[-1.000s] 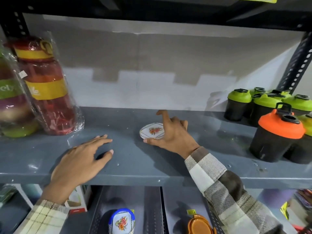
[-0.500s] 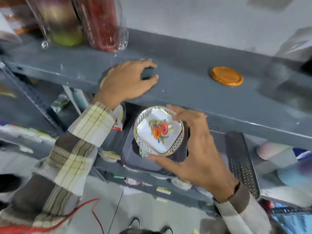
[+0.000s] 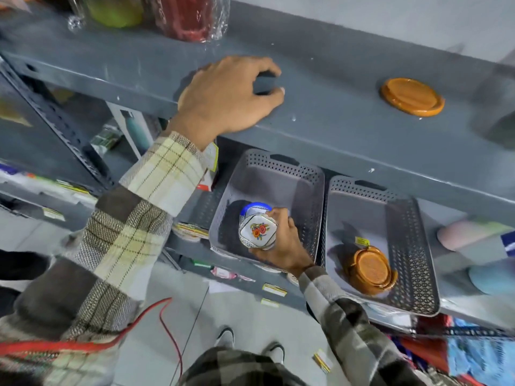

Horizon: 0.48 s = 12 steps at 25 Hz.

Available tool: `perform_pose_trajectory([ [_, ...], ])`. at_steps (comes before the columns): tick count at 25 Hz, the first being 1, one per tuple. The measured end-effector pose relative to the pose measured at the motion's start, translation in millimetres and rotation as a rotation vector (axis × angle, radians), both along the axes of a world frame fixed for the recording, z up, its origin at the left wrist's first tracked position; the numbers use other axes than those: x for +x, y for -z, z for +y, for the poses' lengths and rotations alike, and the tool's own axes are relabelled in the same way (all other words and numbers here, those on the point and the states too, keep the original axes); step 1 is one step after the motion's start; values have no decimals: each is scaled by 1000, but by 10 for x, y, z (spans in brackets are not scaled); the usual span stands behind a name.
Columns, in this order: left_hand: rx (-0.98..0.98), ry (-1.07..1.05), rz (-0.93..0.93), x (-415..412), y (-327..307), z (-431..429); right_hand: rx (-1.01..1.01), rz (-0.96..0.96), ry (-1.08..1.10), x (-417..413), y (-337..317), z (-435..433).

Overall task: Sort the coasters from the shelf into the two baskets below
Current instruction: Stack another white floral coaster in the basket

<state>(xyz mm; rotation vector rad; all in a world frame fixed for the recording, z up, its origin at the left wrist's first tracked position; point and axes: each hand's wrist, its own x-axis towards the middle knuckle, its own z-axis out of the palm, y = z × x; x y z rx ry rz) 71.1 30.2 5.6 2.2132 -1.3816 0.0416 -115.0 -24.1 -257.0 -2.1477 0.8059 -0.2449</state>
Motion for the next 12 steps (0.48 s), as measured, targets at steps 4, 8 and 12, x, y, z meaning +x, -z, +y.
perform_pose_trajectory([
  [4,-15,0,-1,4,9,-12,-109,107,-46,103,209,-29],
  [8,-25,7,-3,21,14,-25,-183,120,-70,132,281,-61],
  [12,-32,-1,-6,25,20,-25,-214,143,-85,146,339,-98],
])
